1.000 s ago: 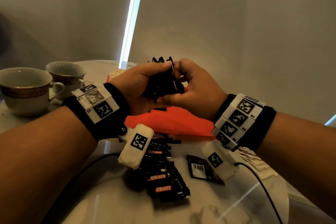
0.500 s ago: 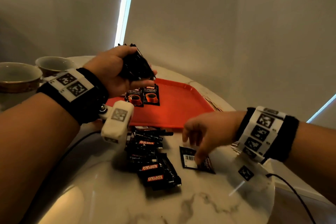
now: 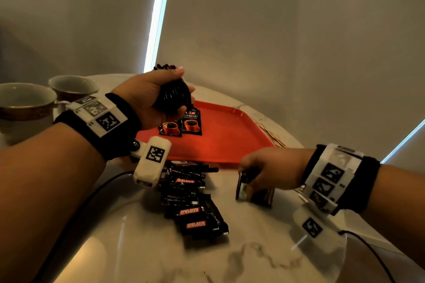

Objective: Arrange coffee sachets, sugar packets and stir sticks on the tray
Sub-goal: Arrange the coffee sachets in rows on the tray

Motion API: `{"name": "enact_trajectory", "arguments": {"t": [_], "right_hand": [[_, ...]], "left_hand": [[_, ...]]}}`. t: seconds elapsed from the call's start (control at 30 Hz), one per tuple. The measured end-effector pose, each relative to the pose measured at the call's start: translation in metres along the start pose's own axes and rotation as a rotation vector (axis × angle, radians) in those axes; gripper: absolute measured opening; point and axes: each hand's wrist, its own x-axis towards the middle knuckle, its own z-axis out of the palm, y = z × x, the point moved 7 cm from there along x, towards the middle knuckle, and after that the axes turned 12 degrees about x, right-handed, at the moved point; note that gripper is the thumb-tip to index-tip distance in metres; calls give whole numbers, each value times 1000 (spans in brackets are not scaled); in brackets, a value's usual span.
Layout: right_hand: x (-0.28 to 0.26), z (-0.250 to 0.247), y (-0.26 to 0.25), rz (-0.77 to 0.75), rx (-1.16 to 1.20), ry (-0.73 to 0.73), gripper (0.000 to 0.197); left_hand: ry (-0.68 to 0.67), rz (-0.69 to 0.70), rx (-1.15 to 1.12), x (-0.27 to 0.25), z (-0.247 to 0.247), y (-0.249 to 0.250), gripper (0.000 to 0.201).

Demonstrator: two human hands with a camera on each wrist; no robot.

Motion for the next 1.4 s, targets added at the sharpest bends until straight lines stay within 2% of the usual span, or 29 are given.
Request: {"name": "enact_trajectory", "arguments": {"t": [0.07,0.13,0.2,0.3,0.4,0.53,0.67,0.77,0.83,0.9,1.03,1.17,1.27,1.37,1.4], "right_hand": [[-2,-26,-2,-39,198,145,9],[-2,-52,-6,-117,591,319,20],[-3,-69,-17,-249,989,428,29],[-3,-84,-39,-397,1295,483,28],[3,-90,-61,-508,1420,454,20],[18,-87,-82,-536,1401,494,14],[22,-81,-87,-492,1277,648,15],[26,-82,-84,-473,1163,707,22],[25,-86,-79,-439,994,794,38],[17,-89,-81,-474,836,840,53],[5,-78,-102,-695,588,678,49],[7,-77,-106,-791,683,641,37],[9,-78,-103,-747,590,660,35],[7,-76,-89,-662,485,770,36],[6,-73,-87,-659,501,745,34]], "left_hand": [[-67,4,11,-1,6,-1,35],[-122,5,34,-2,11,-2,43],[-140,4,66,-4,14,-3,39],[-174,20,76,-6,20,-3,38],[-220,2,47,-7,24,-7,47],[-294,-18,69,-12,35,-10,47],[-300,17,40,-14,36,-5,36],[-331,31,57,-15,34,-5,33],[-325,26,78,-14,33,-7,41],[-293,32,68,-12,31,-6,46],[-327,59,41,-13,34,-3,32],[-365,110,30,-15,40,-2,24],[-310,119,58,-10,29,-1,24],[-141,106,38,-2,9,4,26],[-83,101,22,1,2,4,27]]}}
